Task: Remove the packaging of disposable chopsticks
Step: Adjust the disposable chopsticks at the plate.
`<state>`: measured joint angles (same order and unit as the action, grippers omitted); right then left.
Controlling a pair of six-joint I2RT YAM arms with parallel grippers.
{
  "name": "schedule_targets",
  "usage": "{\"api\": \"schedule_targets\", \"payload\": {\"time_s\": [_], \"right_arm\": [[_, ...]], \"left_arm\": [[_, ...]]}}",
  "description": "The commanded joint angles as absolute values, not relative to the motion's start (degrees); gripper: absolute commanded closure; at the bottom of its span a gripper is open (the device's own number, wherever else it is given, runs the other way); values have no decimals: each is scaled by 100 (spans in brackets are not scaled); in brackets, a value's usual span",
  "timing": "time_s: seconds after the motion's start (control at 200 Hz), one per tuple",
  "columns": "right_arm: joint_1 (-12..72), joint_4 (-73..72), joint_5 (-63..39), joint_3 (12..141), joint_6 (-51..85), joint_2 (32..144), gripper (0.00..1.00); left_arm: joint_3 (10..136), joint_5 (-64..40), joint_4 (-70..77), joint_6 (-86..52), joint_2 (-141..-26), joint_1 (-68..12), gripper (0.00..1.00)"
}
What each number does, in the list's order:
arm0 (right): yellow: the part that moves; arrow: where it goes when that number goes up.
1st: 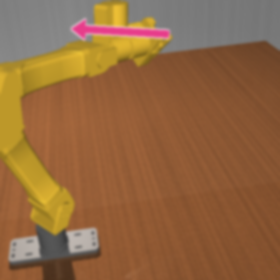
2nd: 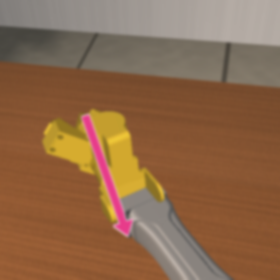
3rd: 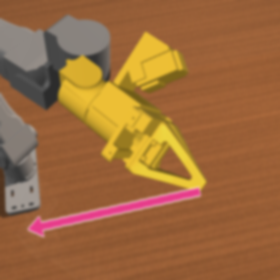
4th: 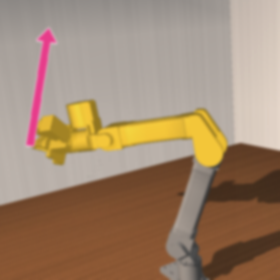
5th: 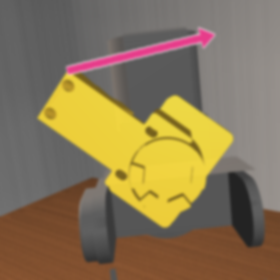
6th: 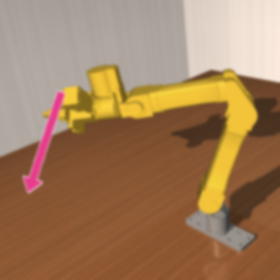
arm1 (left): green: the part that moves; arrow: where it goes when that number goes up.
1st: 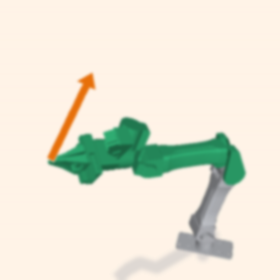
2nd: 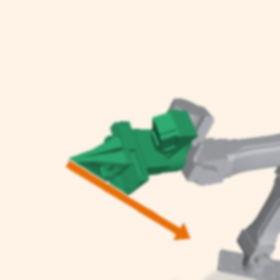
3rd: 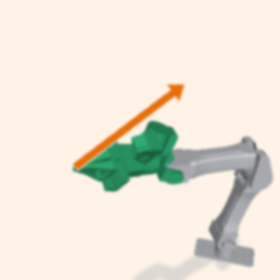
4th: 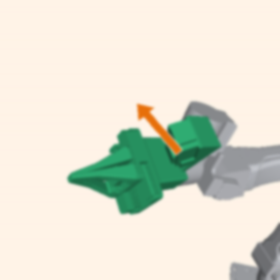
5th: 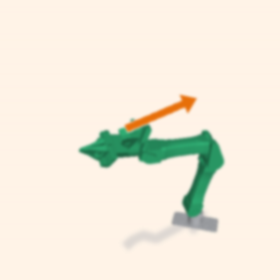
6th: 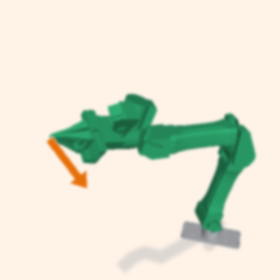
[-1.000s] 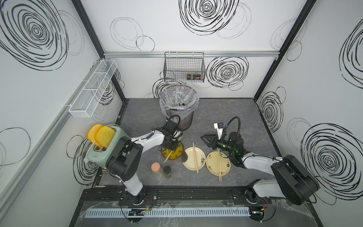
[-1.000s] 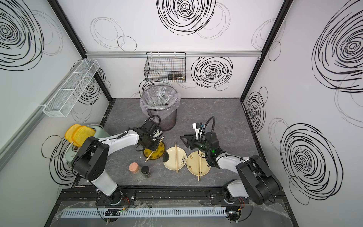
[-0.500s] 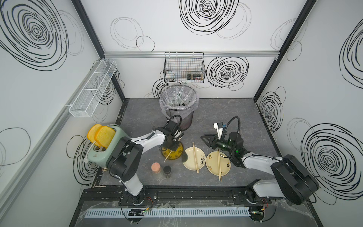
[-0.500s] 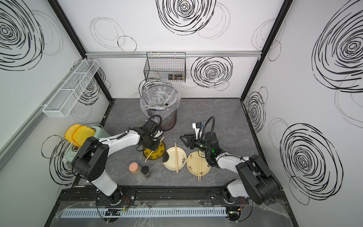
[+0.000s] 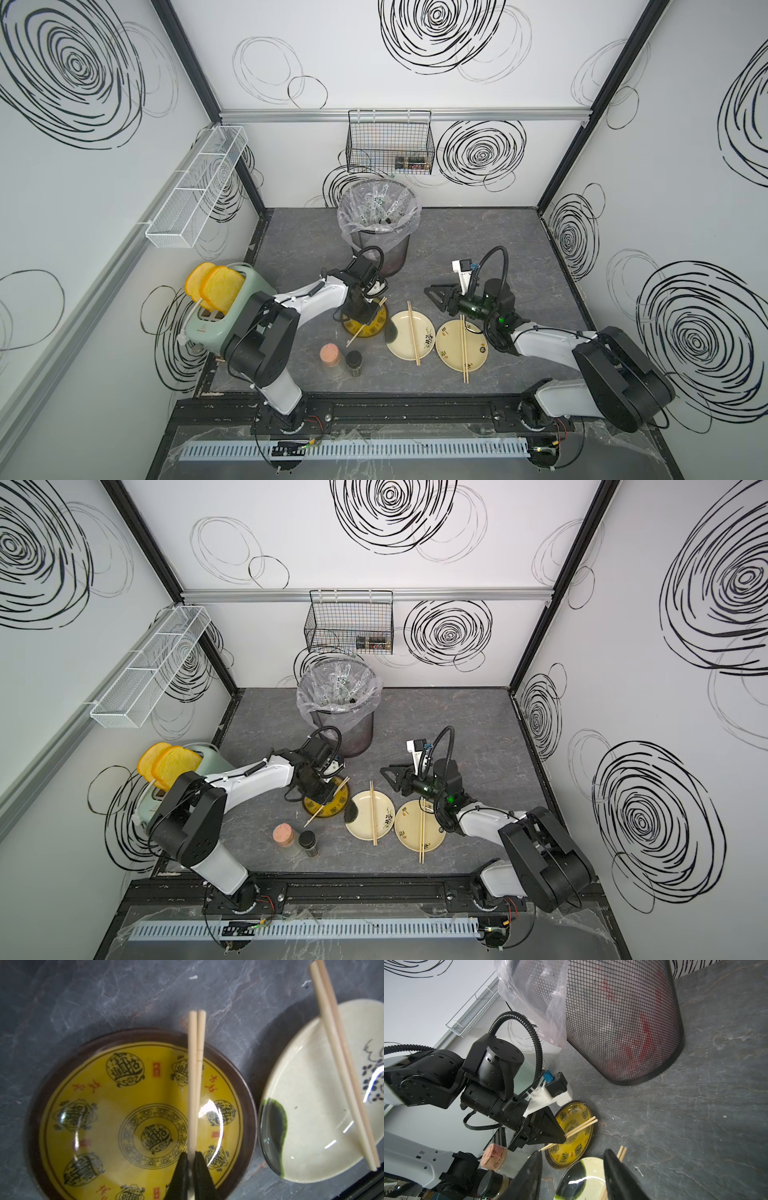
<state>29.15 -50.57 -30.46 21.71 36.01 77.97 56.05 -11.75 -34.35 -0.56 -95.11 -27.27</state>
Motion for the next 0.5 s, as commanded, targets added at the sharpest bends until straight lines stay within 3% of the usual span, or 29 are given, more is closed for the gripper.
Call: {"api": "schedule_targets", "payload": {"time_s": [0.0, 0.34, 0.495], "right_arm": [[2944, -5111, -3083, 2316, 3633, 7849, 49], [2944, -5089, -3065, 2313, 3626, 7814, 49], [2943, -5091, -3067, 2319, 3626, 7823, 49]], "left_arm": [[5511, -1279, -3413, 48, -9587, -2637, 82], [5570, -1229, -3353, 145, -9654, -2511, 77], [5698, -1241, -3401, 268, -9751, -2496, 82]]}}
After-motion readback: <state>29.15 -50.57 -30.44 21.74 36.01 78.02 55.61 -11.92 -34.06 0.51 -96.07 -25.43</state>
